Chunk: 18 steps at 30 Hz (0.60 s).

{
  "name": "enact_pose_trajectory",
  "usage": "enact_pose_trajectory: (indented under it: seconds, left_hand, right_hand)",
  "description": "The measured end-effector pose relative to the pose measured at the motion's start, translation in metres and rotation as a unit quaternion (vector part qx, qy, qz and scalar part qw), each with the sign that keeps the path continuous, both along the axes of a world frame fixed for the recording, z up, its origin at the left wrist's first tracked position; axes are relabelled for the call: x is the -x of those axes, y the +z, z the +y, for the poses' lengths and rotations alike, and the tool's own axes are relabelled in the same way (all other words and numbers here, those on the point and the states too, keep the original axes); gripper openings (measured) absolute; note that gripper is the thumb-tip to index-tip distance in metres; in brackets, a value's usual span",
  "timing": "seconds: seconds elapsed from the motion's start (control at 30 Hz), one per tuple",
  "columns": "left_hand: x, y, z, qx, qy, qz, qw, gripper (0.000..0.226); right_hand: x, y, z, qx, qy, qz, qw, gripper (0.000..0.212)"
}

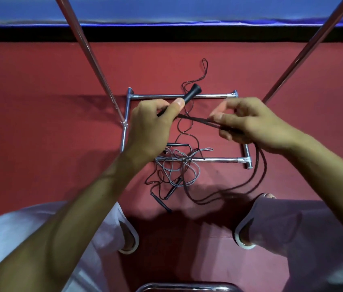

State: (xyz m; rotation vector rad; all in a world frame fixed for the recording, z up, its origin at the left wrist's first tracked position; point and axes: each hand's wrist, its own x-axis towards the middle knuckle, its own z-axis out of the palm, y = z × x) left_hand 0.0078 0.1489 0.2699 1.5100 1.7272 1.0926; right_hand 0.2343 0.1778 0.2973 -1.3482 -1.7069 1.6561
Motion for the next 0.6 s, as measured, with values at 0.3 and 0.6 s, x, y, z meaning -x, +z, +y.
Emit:
enact_pose_trajectory:
  seconds: [0.3, 0.6]
  left_hand:
    - [0.007, 0.006, 0.005, 0.203, 0.031, -0.195, 0.959, 0.065]
    - [0.007, 0.003, 0.003, 0.08, 0.02, -0.08, 0.993, 0.068]
  right_hand:
    - [-0.006, -0.012, -0.001, -0.312, 0.103, -0.184, 0.926, 0.025]
    - [0.002, -0.001, 0.001, 0.103, 0.058, -0.047, 0.992, 0.04]
